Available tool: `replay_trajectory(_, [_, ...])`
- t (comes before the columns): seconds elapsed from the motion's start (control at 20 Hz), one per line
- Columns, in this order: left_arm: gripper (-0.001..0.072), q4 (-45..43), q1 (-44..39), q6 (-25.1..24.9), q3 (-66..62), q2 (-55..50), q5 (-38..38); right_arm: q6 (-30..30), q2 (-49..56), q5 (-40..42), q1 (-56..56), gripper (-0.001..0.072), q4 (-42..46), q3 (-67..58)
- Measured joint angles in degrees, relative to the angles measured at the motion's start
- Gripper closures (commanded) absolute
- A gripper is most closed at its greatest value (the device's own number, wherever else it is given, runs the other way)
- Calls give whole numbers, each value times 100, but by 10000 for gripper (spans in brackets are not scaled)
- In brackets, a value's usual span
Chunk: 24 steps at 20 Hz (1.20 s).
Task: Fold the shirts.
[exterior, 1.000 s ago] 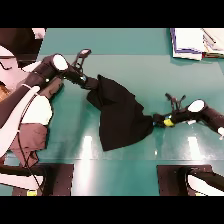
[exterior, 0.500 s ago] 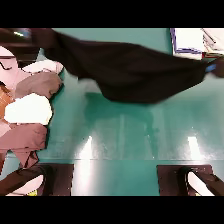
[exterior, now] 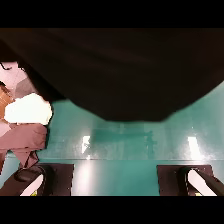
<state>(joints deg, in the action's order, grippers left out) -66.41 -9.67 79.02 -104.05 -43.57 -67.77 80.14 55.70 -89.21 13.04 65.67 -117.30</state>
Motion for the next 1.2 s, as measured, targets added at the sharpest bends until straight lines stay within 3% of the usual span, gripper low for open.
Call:
replay_trajectory(0.15, [679, 24, 0, -4, 103, -391, -654, 118, 616, -142, -57, 698, 24, -168])
replay_trajectory(0.4, [679, 28, 2, -13, 1392, -1690, -1447, 184, 1950, -236, -647, 698, 72, 907])
replay_trajectory(0.6, [679, 35, 4, -378, 2409, -3049, -968, 201, 3259, -197, -1054, 698, 70, 1491])
replay_trajectory(0.8, [671, -420, 24, -516, 2387, -4181, 37, 199, 4275, -114, -1209, 697, 52, 1222])
replay_trajectory(0.85, [416, -568, 46, -457, 2271, -4332, 275, 199, 4448, -101, -1228, 663, 50, 1049])
replay_trajectory(0.9, [147, -728, 96, -369, 2122, -4454, 459, 197, 4575, -96, -1235, 406, 31, 857])
replay_trajectory(0.95, [129, -846, 173, -262, 1939, -4538, 614, 197, 4671, -90, -1228, 198, 35, 688])
replay_trajectory(1.05, [129, -951, 369, -52, 1556, -4638, 595, 186, 4763, -72, -1182, 199, 24, 374])
replay_trajectory(1.2, [128, -831, 793, 175, 1244, -4621, -44, 186, 4540, -142, -1047, 199, 7, 474])
